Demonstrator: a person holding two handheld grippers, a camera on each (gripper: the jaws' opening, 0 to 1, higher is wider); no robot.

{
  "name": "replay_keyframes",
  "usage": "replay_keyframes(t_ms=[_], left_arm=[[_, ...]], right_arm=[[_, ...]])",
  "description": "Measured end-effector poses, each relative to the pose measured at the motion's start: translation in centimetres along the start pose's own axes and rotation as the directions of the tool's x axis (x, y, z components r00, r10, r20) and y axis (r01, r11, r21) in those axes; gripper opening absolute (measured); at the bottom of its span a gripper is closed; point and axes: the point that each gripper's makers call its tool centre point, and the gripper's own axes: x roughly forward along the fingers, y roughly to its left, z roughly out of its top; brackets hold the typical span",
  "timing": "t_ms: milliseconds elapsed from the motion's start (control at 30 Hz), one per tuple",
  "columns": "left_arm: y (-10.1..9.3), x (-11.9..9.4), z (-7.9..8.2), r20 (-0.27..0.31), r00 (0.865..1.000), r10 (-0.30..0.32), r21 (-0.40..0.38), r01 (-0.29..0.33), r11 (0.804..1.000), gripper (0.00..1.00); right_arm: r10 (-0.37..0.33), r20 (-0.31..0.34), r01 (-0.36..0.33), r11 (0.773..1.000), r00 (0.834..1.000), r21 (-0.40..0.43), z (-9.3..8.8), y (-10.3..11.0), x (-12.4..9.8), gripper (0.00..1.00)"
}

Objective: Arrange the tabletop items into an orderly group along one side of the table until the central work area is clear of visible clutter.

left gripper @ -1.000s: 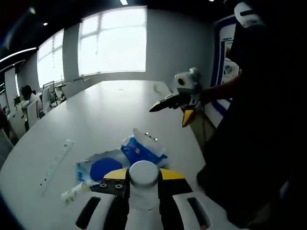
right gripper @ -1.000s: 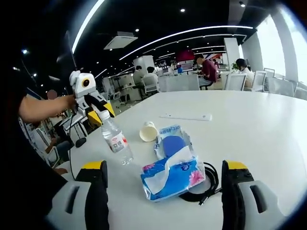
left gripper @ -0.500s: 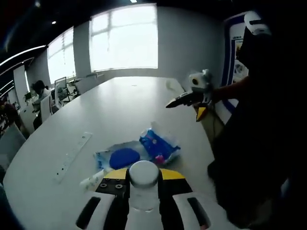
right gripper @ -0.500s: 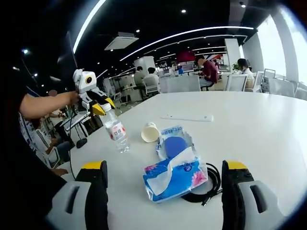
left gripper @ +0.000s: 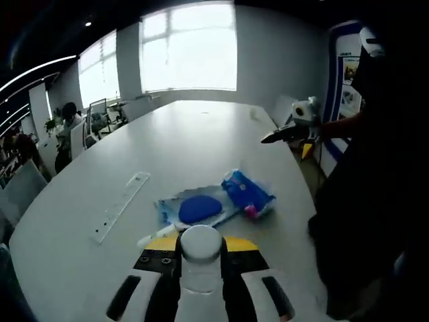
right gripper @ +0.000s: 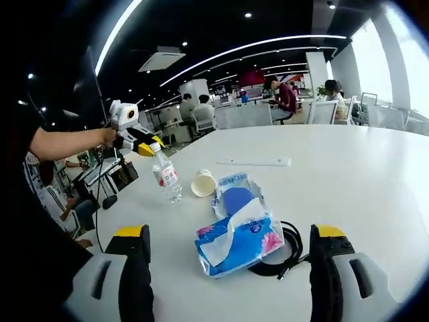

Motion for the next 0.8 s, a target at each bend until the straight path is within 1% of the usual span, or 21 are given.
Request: replay_keyframes(t_ms=[233,333,500,633,700,800], left_arm=[[2.2,0.0,-1.1,-0.028,1.000,0.007,-0.005,-0.007,1.000,0.19],[3.1,-0.1,-1.4,-0.025,1.000,0.012,-0.017,-0.012,1.000,0.19],[3.9,0.0,-1.4,-0.032,0.999,0.012,-0.001,-0.012,1.000,0.19],[5.2,0.0,-1.9,-0.026,1.000,0.008,-0.006,-0.008,1.000,0.19],[5.5,0.2,-2.0,-0.035,0.999,0.012,-0.006,-0.012,1.000,0.19],[5.3,0.5,-2.0,-0.042,0.999,0.011,-0.006,-0.011,1.000,0.19]], right_arm=[[-0.013,-0.001,0.013,1.000,1.000,0.003,0.1,-0.5,0.1,0.95],[-0.019,-0.001,0.019,1.000,1.000,0.000,0.1,-0.8,0.2,0.95],[-0.029,-0.011,0.029,1.000,1.000,0.001,-0.2,-1.2,0.5,0.94],[-0.031,-0.024,0.031,1.000,0.999,0.001,-0.4,-1.3,0.7,0.93],[-0.034,-0.024,0.034,0.999,0.999,0.003,-0.4,-1.3,0.8,0.93],[-0.037,-0.023,0.037,0.999,0.999,0.006,-0.4,-1.4,0.8,0.93]])
